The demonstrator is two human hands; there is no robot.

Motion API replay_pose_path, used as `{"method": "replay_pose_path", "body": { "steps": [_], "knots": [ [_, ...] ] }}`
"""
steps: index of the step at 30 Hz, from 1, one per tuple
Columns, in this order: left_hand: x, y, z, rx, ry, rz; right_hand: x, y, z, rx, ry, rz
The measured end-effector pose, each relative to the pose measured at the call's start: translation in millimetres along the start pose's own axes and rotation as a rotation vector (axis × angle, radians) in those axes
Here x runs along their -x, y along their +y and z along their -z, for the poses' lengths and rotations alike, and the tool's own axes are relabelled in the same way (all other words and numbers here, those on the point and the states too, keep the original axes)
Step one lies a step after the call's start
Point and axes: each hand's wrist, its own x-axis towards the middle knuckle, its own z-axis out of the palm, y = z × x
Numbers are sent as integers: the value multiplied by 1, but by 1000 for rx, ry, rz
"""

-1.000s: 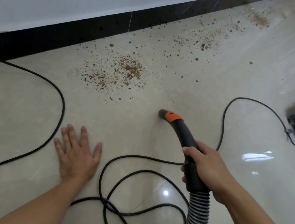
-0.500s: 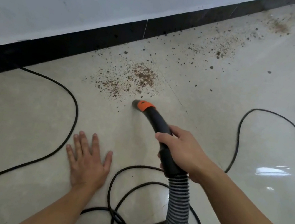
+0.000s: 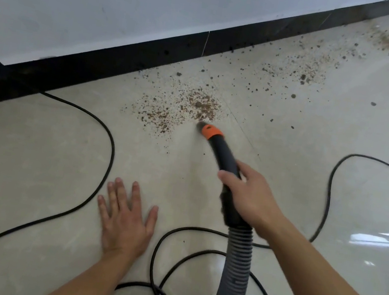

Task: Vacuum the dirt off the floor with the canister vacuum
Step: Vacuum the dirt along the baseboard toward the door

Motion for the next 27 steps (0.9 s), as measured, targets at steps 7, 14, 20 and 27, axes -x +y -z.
{"method": "replay_pose_path", "body": {
  "steps": [7,14,20,27],
  "knots": [
    [1,-2,-2,1,4,-4,-22,-3,5,-42,2,-20],
    [-1,-1,0,16,-1,-12,-43,-9,2,-67,97,-37],
    [1,-2,1,28,-7,-14,-51,-17,-11,-75,17,-23],
    [-1,-1,1,38,-18,-12,-61,-24,-22,-99,-8,-22]
  ]
}}
